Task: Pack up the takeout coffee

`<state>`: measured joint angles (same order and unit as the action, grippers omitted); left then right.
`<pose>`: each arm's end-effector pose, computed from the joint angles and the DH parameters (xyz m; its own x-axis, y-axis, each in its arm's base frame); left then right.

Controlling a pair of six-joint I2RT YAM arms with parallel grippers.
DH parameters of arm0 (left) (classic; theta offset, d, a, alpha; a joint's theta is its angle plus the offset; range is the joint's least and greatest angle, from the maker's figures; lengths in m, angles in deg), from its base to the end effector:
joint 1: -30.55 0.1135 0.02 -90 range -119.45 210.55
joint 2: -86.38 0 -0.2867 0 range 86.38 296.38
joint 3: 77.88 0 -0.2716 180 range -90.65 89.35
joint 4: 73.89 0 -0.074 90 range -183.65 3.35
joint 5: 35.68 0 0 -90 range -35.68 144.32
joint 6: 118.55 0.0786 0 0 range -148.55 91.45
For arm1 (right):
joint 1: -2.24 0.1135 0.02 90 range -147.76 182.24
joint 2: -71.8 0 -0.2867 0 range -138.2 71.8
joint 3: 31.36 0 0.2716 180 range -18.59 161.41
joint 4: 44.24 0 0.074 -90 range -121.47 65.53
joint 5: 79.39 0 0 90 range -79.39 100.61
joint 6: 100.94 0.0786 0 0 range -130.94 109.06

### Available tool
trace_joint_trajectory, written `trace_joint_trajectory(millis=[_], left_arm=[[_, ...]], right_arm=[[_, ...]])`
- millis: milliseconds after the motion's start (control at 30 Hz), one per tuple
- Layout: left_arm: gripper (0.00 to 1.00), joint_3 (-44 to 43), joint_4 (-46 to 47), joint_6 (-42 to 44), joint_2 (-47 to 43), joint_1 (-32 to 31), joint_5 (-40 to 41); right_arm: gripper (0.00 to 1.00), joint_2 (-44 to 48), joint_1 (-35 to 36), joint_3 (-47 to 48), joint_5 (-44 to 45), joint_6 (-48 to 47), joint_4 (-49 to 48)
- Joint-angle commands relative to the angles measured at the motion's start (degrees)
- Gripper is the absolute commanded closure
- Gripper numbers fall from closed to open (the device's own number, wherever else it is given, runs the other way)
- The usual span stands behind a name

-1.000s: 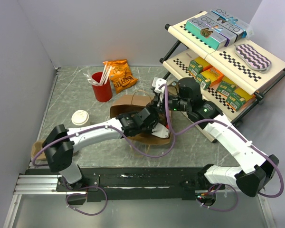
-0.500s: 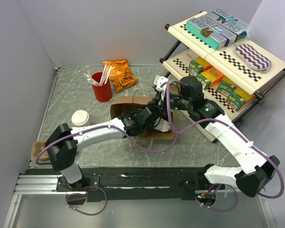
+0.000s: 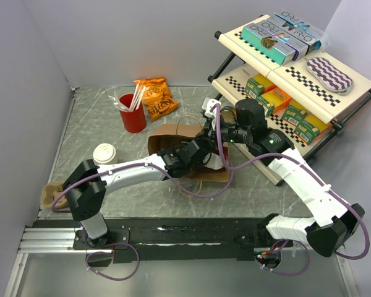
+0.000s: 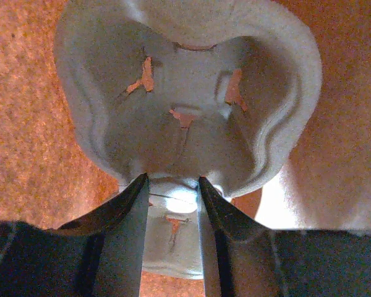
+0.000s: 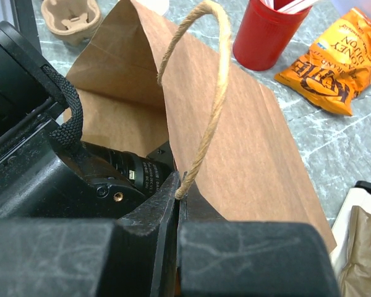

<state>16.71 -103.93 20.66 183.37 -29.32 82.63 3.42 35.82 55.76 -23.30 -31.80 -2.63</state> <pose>0.2471 -0.3515 0.2484 0.2240 0.9420 -0.2499 0.6336 0.0541 0.7718 0.2256 0.2024 0.4132 0.0134 -0.3458 -0.9382 -0.9444 0.3039 -0.1255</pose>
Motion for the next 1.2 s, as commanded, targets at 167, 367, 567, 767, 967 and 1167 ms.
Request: trace_joint_trajectory(millis=[167,367,567,767,967,1167], left_arm=[[0.99,-0.2,3.3,0.3,5.7,1.6,-0.1],[0.99,-0.1,5.6,0.8,8.1,2.7,0.3],[0.99,-0.7,5.9,1.4,8.7,2.7,0.9],[0.99,0.4,6.2,0.6,7.3,2.6,1.1],[0.99,0.4,8.0,1.5,7.6,2.5,2.0],[0.99,0.4,6.5,1.2,7.3,2.2,2.9]], right_arm=[[1.00,1.2,2.5,3.1,-15.0,8.5,2.6],[1.00,1.0,2.4,4.0,-15.0,8.0,4.3],[1.00,1.0,2.3,4.9,-10.8,8.9,1.9],[1.00,1.6,2.2,5.5,-3.6,10.1,-3.0],[1.00,2.7,2.6,4.4,1.9,12.5,-8.2],[1.00,4.0,5.4,4.4,8.3,4.2,-7.5]])
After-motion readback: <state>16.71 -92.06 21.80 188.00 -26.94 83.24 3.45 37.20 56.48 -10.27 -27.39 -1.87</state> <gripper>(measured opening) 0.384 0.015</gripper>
